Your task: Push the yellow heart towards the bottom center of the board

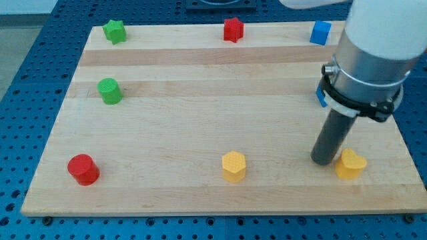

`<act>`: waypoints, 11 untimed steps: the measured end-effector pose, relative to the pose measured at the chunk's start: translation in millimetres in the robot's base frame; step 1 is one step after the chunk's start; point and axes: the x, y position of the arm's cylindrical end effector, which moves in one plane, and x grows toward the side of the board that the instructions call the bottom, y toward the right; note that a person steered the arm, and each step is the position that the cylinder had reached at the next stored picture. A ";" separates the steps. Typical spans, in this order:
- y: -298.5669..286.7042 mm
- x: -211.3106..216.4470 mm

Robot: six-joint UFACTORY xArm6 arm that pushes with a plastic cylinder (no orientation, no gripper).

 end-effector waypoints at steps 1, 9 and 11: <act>-0.7 -13.6; 49.7 16.3; 39.7 22.4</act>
